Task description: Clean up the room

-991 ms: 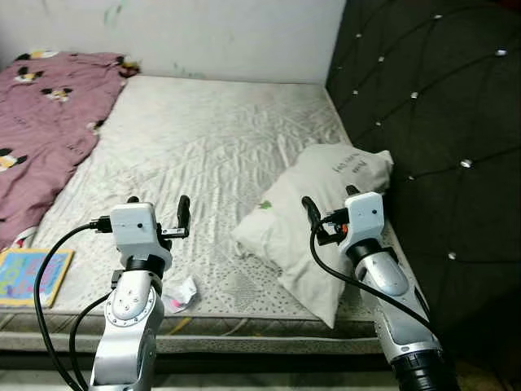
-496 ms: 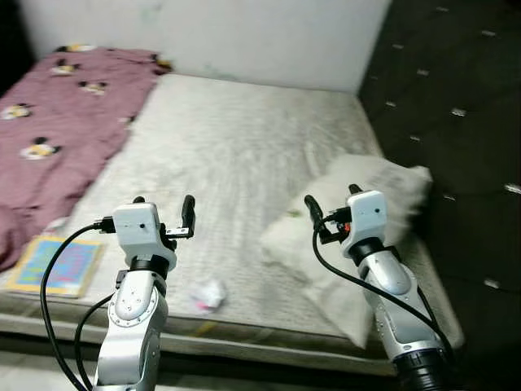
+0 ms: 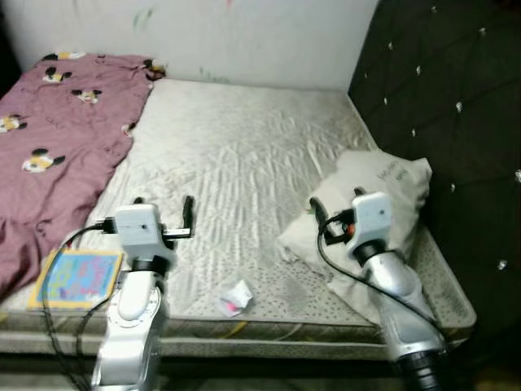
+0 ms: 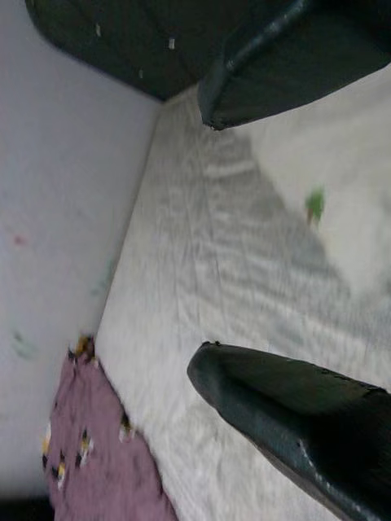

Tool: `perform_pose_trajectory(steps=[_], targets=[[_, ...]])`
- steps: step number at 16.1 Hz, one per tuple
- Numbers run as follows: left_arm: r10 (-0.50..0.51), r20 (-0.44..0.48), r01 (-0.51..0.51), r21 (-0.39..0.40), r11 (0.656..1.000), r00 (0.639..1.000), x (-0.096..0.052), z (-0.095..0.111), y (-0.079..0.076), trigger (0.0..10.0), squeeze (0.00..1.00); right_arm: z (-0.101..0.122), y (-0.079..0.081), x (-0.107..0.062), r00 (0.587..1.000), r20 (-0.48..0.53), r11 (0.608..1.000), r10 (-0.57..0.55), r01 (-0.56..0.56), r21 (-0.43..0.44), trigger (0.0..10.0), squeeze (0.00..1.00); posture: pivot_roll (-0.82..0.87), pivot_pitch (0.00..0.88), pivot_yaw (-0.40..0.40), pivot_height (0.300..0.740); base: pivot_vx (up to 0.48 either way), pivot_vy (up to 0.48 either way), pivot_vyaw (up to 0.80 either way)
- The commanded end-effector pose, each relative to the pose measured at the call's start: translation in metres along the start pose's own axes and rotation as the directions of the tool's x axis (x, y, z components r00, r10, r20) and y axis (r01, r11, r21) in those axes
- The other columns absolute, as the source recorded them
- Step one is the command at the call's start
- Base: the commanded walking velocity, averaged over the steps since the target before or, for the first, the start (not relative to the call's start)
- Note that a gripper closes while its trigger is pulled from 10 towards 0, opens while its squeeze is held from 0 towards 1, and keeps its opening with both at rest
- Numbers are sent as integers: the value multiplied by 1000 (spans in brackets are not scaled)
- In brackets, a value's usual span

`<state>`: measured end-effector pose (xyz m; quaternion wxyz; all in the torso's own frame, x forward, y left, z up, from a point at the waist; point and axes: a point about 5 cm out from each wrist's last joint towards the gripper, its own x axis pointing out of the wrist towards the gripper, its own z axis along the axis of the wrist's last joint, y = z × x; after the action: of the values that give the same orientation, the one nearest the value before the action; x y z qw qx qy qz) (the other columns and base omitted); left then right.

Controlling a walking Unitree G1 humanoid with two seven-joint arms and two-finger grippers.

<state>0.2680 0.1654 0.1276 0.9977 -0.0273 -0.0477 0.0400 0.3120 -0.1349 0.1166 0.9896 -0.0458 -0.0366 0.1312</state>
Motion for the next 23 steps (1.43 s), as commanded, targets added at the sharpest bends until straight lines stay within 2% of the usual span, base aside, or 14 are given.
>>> perform_pose_trajectory(steps=[1,4,7,11,23], targets=[[11,25,-12,19,1000,1000,0,4,0,10000,0,4,-2,2,1000,12,1000,3,-3,-3,10000,0,-32,44,-84,740,0,0,0],[1,13,-2,39,999,1000,0,4,-2,10000,0,4,-2,2,1000,13,1000,3,-3,-2,10000,0,-29,47,-84,740,0,0,0],[-14,4,13,61,998,1000,-1,2,3,10000,0,4,-4,2,1000,16,1000,-8,8,9,10000,0,-29,48,-84,740,0,0,0],[-2,-10,2,45,999,1000,-3,1,5,10000,0,2,-4,3,1000,-6,1000,-18,18,25,10000,0,-24,55,-86,740,0,0,-536],[-17,-21,18,27,999,1000,-8,0,6,10000,0,1,-3,-1,1000,-5,1000,-5,5,17,10000,0,-21,65,-81,740,0,0,0]])
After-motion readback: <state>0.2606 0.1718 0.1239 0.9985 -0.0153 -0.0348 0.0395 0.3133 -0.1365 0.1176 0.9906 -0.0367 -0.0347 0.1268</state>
